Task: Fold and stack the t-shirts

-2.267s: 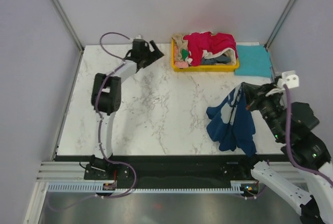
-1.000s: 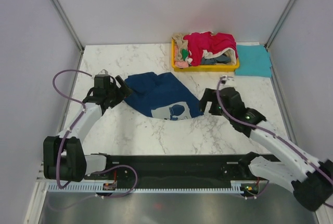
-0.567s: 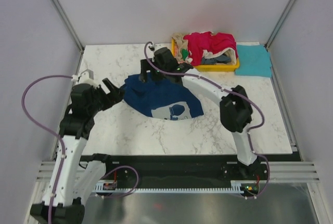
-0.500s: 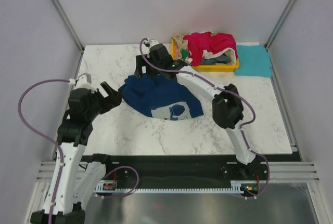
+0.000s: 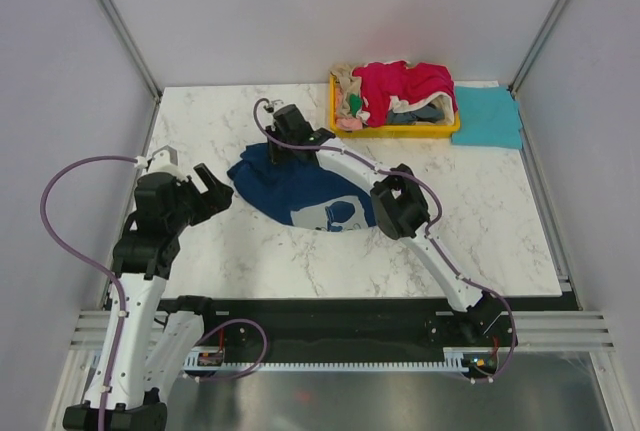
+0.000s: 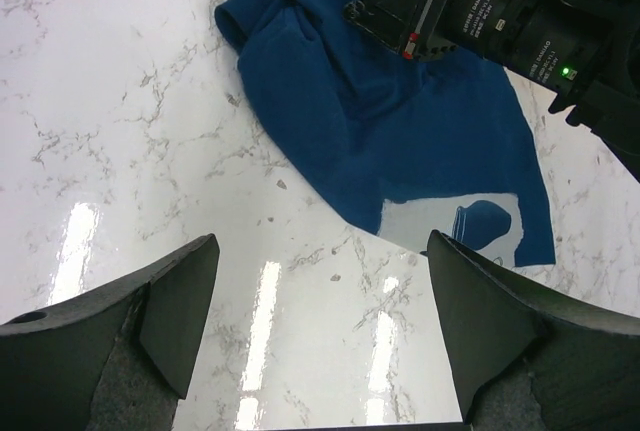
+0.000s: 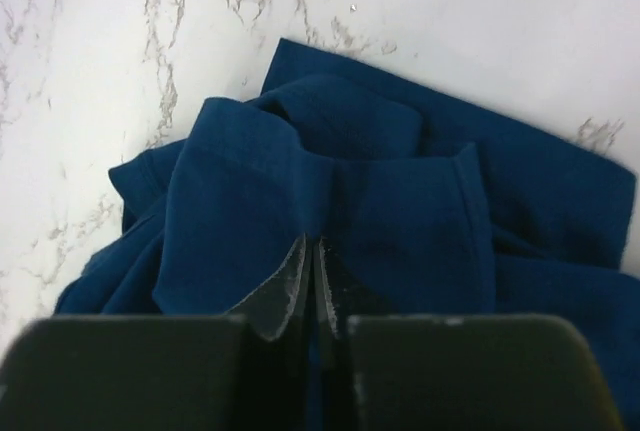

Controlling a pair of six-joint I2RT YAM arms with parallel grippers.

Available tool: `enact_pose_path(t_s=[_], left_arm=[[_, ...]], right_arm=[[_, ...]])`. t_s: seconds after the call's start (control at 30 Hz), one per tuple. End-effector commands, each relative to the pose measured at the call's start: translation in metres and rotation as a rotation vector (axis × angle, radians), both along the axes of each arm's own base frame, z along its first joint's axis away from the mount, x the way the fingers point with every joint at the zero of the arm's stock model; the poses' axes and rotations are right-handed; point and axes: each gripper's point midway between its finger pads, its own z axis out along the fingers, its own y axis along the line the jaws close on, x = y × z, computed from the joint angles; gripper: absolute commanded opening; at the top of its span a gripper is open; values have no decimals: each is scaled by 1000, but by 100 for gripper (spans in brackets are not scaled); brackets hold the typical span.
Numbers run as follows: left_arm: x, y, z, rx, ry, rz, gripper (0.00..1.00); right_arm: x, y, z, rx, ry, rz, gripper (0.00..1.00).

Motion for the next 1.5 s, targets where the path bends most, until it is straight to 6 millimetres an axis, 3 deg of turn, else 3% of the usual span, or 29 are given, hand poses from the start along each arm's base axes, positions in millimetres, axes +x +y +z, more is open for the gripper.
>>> enact_pose_path(t_s=[0.0, 0.13, 0.17, 0.23, 0.27, 0.33, 0.37, 0.43, 0.47, 0.53, 0.57, 0.6, 0.7, 0.83, 0.93, 0.97, 1.03, 1.17, 1.37, 1.47], left_arm=[[-2, 0, 3, 26, -17, -34, 92], [-3, 0, 3, 28, -19, -30, 92], [-2, 1, 3, 28, -16, -29, 92], [-2, 1, 2, 29, -12, -31, 92], [-2, 0, 2, 28, -13, -33, 92], [-2, -1, 2, 23, -11, -38, 91], [-1, -2, 0, 18, -7, -42, 91], [-1, -5, -1, 10, 0, -55, 91], [-1, -7, 0, 5, 0, -63, 91], [-1, -9, -1, 1, 4, -77, 91], [-2, -11, -3, -7, 9, -88, 91], [-1, -13, -2, -11, 6, -97, 90], [0, -24, -5, -47, 14, -149, 89], [3, -39, -22, -66, 91, -198, 88], [-2, -64, -36, -71, 149, -248, 86], [-7, -79, -45, -59, 183, -274, 85], [-10, -97, -51, -56, 184, -300, 84], [-31, -133, -85, -73, 228, -388, 76], [-52, -154, -128, -73, 308, -464, 73], [-60, -174, -137, -115, 314, -527, 71]], right_arm=[[-3, 7, 29, 19, -75, 22, 3], [-19, -14, 45, -35, -112, 12, 0], [-35, -30, 53, -62, -111, 12, 0], [-52, -44, 68, -73, -166, -24, 0], [-79, -67, 74, -86, -162, -35, 0], [-108, -79, 87, -63, -197, -53, 0], [-132, -105, 85, -72, -180, -94, 0], [-164, -119, 83, -51, -164, -124, 0], [-187, -144, 75, -59, -149, -150, 0], [-222, -152, 69, -21, -107, -157, 0], [-244, -170, 64, -19, -101, -156, 0], [-262, -166, 68, 25, -106, -162, 0], [-295, -189, 58, 51, -93, -184, 0], [-344, -197, 28, 41, -17, -146, 1], [-362, -208, 20, -13, -59, -161, 26], [-366, -209, 26, 6, -70, -173, 54], [-369, -216, 31, -9, -121, -190, 71], [-363, -224, 50, 12, -162, -224, 78], [-347, -245, 66, 5, -251, -301, 87], [-338, -255, 79, 2, -300, -353, 92]])
